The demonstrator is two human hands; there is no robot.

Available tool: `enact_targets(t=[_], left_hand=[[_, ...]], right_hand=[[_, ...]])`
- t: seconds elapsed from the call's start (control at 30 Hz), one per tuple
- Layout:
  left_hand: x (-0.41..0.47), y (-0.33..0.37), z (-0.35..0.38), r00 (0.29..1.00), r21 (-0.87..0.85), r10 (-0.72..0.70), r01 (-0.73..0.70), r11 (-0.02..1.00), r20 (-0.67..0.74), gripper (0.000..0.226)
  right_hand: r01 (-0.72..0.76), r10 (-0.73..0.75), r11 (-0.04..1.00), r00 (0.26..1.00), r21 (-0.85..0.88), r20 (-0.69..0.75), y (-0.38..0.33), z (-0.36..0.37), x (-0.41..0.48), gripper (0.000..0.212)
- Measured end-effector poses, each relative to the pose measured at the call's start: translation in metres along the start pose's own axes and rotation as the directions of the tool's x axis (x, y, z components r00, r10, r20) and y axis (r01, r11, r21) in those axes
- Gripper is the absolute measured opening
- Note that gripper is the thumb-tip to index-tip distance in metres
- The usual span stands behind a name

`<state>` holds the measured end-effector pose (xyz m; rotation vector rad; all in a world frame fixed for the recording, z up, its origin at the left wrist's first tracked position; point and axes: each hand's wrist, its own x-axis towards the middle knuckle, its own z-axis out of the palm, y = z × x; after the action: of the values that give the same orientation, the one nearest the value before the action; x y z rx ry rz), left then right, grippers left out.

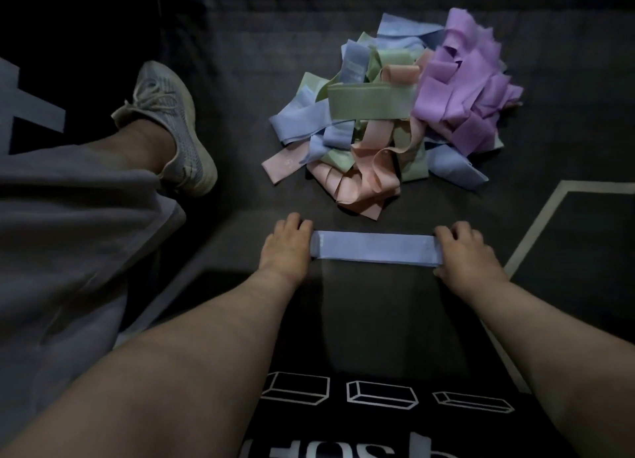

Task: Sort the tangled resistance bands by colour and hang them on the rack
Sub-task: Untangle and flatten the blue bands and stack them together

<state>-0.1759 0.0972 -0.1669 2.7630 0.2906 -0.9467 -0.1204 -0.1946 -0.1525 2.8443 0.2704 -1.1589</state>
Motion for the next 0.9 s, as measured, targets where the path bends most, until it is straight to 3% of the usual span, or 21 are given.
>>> enact_targets(t=[0.1,0.2,0.33,0.4,0.47,0.53,0.63,0.7,0.77,0.83,0.9], left_hand=[[-0.001,0.002,-0.003,0.999,-0.018,-0.008,0.008,1.000,0.036,0.061],[-0.001,0.008,-0.011,0.993,-0.069,-0.095,0.091,0.994,-0.063,0.063],[0.033,0.020,-0.052,0.901,-0.458,-0.376,0.247,0.854,-0.215,0.045],[0.055,0.026,-0.075,0.888,-0.573,-0.398,0.207,0.793,-0.231,0.043],[0.075,0.031,-0.094,0.907,-0.624,-0.365,0.163,0.764,-0.210,0.043],[0.093,0.037,-0.107,0.925,-0.618,-0.342,0.173,0.767,-0.166,0.045],[0.116,0.048,-0.116,0.942,-0.494,-0.281,0.158,0.855,-0.186,0.043],[0.130,0.059,-0.116,0.949,-0.437,-0.287,0.204,0.876,-0.132,0.043],[0.139,0.067,-0.113,0.936,-0.410,-0.349,0.298,0.862,-0.053,0.058],[0.142,0.073,-0.110,0.905,-0.409,-0.423,0.371,0.834,-0.040,0.069],[0.141,0.077,-0.111,0.883,-0.411,-0.466,0.405,0.817,-0.055,0.064]], right_hand=[[0.000,0.000,1.000,1.000,0.026,0.019,0.001,-0.002,-0.004,0.069],[-0.030,0.037,0.990,0.998,0.138,-0.053,0.000,-0.006,-0.008,0.077],[-0.055,0.166,0.891,0.963,0.451,-0.211,-0.017,-0.026,0.001,0.056],[-0.062,0.224,0.837,0.945,0.544,-0.237,-0.028,-0.042,0.011,0.050],[0.044,0.176,0.825,0.927,0.563,-0.330,-0.037,-0.056,0.022,0.045],[0.173,0.086,0.823,0.904,0.542,-0.419,-0.047,-0.069,0.036,0.038],[0.287,-0.010,0.807,0.881,0.517,-0.473,-0.062,-0.083,0.056,0.034],[0.297,-0.043,0.795,0.897,0.529,-0.439,-0.070,-0.087,0.067,0.034],[0.273,-0.064,0.798,0.925,0.537,-0.374,-0.076,-0.088,0.074,0.035],[0.242,-0.063,0.801,0.944,0.548,-0.325,-0.080,-0.089,0.077,0.034],[0.210,-0.044,0.784,0.958,0.585,-0.284,-0.081,-0.088,0.079,0.034]])
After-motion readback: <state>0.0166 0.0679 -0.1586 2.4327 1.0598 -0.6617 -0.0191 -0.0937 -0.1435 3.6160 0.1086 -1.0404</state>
